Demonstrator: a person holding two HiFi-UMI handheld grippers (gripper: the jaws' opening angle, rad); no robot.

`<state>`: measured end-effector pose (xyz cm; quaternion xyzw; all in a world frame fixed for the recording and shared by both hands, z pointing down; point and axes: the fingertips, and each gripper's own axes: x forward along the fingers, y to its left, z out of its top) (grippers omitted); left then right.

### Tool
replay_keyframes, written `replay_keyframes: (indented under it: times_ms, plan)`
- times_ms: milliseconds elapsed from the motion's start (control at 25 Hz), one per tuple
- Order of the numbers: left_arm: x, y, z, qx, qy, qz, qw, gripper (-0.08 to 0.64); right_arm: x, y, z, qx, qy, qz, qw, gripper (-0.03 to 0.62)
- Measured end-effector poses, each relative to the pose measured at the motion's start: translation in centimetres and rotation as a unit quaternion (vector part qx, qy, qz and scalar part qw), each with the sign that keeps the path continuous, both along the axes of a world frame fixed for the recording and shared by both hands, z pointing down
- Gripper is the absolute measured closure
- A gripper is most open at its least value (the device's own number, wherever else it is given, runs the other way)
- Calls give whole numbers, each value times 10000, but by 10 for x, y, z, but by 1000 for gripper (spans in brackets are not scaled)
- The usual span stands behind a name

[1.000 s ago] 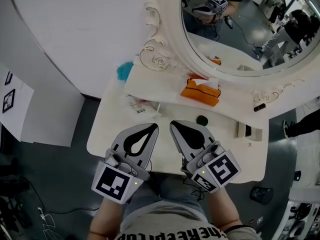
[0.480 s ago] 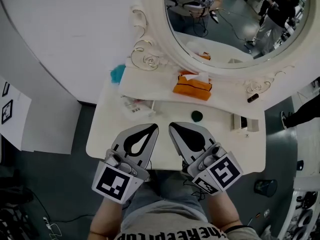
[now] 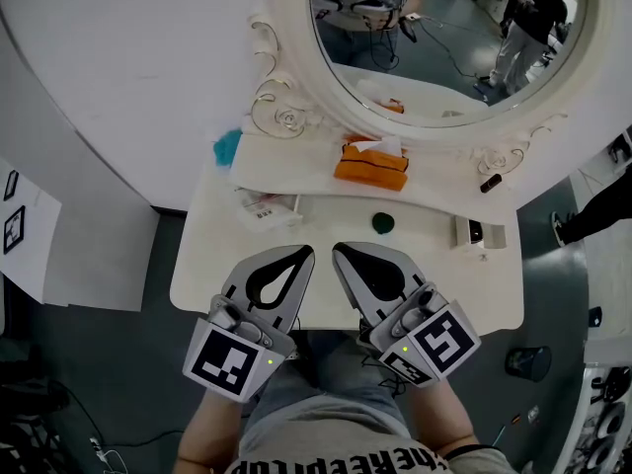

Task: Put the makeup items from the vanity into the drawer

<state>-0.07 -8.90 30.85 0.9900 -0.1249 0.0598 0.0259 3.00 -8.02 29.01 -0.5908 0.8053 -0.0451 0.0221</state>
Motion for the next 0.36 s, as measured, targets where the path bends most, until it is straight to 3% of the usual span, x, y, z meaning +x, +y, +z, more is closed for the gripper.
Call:
replay_keyframes:
  times_ms: [360]
  plan:
    - [-8,10,-4,34,38,1,10000,546,-8,10,-5,55,42,18,10000,584]
